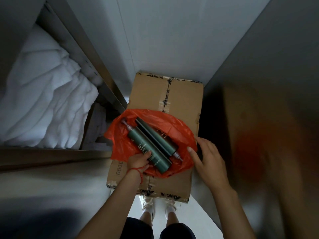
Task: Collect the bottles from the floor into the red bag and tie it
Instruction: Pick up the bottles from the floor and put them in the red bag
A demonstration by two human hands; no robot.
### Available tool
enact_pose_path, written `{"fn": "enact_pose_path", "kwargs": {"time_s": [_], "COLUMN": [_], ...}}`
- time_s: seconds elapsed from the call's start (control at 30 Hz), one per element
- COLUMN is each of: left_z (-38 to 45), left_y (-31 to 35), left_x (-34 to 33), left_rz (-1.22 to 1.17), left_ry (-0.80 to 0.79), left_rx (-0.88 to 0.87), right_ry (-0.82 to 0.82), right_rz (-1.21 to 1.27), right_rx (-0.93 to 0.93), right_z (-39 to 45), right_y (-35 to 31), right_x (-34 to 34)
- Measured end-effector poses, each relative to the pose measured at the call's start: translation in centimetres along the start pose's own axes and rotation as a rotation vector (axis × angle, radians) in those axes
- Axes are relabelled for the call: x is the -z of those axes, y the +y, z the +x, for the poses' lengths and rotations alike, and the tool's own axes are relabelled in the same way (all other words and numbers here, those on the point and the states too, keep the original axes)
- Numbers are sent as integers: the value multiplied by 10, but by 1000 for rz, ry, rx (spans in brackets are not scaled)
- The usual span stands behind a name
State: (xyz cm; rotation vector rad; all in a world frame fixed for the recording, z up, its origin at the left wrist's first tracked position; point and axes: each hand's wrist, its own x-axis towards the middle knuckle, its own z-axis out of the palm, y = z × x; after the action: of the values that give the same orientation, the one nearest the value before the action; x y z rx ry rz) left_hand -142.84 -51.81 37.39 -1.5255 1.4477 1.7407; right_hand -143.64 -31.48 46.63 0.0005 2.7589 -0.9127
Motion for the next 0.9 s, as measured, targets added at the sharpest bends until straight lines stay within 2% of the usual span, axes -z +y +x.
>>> {"fn": "enact_pose_path", "kwargs": {"time_s": [0.07,0.13,0.23,0.33,0.43,0.53,0.63,0.9], "left_z": [-10,-27,-61,-90,-108,-120,-133,-181], "left_y": [4,7,12,17,22,23,21,-2], "left_x": [4,9,21,34,47,60,73,96], "left_rz": [62,155,409,771,1103,1302,1393,1317], "left_ry": [13,33,6,-12,19,28,25,60], "left_rx": [-68,-218,-590,-975,-1235,-1327,-1333,-1316], "right_ry": [-6,-13,-15,-15,8,62,81,120], "right_rz": [-6,-32,-78,-147,-216,-219,-225,-276], "right_rx": [6,12,24,30,24,-1,-9,61], "right_z": [-3,-7,-16,-29,-48,-71,-91,-138], "right_y": [-4,-9,-17,-26,-34,-40,-44,-52], "right_x": [0,1,0,-1,-2,1,9,37]}}
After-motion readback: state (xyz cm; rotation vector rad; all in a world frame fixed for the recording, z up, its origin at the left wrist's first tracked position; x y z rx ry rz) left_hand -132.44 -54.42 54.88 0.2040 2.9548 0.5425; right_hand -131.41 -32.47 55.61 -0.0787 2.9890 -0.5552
